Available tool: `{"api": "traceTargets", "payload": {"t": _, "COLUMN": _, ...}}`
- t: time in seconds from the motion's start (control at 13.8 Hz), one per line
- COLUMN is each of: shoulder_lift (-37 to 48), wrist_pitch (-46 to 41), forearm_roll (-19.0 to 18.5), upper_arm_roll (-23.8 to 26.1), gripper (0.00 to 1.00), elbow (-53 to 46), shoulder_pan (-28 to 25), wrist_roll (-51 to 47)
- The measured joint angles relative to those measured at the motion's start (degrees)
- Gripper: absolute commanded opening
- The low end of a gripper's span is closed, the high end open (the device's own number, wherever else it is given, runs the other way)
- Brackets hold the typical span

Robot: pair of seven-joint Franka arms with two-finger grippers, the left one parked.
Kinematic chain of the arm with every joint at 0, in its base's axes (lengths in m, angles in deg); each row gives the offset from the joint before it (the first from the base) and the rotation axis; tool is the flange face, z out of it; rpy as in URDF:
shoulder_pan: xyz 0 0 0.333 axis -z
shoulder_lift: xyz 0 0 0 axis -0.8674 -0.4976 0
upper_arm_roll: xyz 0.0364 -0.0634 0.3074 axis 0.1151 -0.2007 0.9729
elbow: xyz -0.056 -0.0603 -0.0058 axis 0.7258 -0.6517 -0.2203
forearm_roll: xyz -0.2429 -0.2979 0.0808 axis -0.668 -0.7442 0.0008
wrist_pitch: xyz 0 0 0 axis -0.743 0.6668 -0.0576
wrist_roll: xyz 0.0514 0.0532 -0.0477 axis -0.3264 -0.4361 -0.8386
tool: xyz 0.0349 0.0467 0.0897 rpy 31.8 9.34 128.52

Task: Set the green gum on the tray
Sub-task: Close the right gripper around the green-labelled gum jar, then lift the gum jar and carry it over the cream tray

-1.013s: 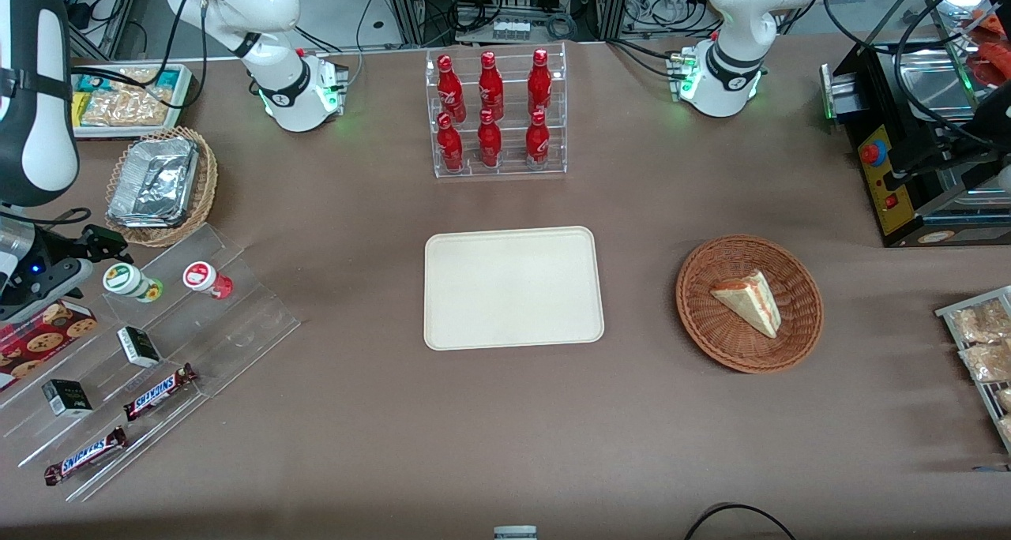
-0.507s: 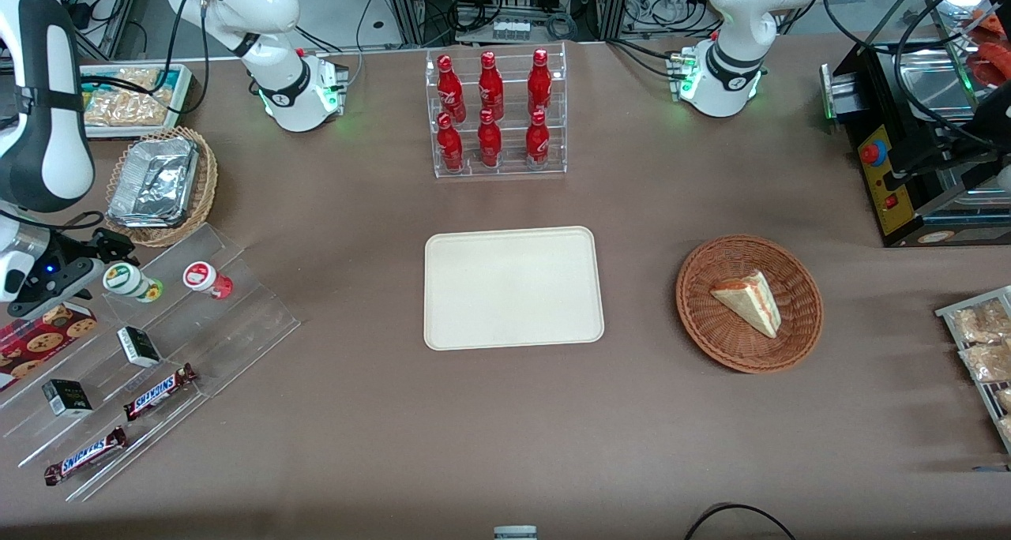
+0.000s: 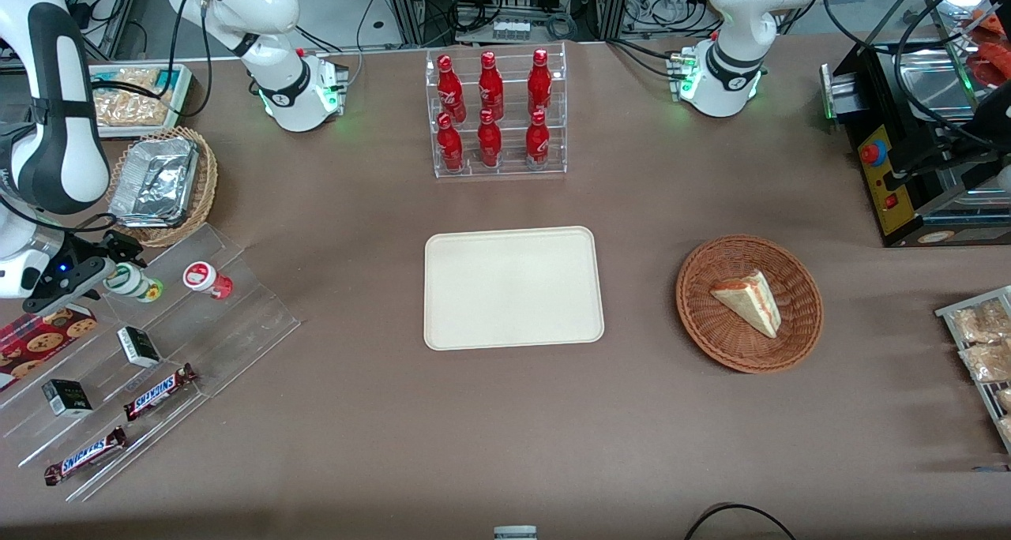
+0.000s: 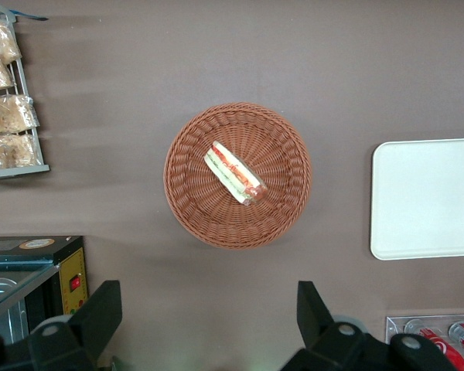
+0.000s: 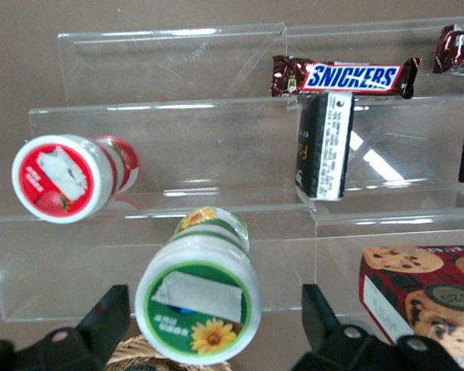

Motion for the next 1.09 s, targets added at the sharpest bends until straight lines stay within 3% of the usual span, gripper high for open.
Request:
{"api": "traceTargets", "payload": {"t": 0.07, "shoulder_lift": 0.01, "wrist_pitch": 0.03, "forearm_roll": 0.04, "upper_arm_roll": 0.00, "gripper": 0.25, "elbow": 0.04, "shoulder_pan": 0.01, "wrist_roll": 0.27}}
{"api": "traceTargets", "payload": {"t": 0.14, "shoulder_lift": 0.01, "wrist_pitch": 0.03, "forearm_roll": 0.07, "upper_arm_roll": 0.02, "gripper": 0.14, "elbow": 0.04, "shoulder_pan": 0.01, "wrist_roll": 0.43}}
{"api": "traceTargets", "payload": {"t": 0.29, "shoulder_lift": 0.00, "wrist_pitch": 0.05, "forearm_roll": 0.11, "upper_arm_roll": 0.07, "gripper": 0.00, "elbow": 0.06, "shoulder_pan": 0.00, "wrist_roll": 0.58}}
{"api": "traceTargets", "payload": {"t": 0.8, "shoulder_lift": 0.09, "wrist_pitch": -0.07, "forearm_roll": 0.18, "upper_arm_roll": 0.12, "gripper": 0.00, "elbow": 0.11, "shoulder_pan": 0.00, "wrist_roll": 0.63}}
{"api": "traceTargets", "payload": {"t": 1.09, "shoulder_lift": 0.84, "wrist_pitch": -6.49, "forearm_roll": 2.86, "upper_arm_roll": 0.74, "gripper": 0.00, "elbow": -3.71, "shoulder_pan": -0.47, "wrist_roll": -0.75}}
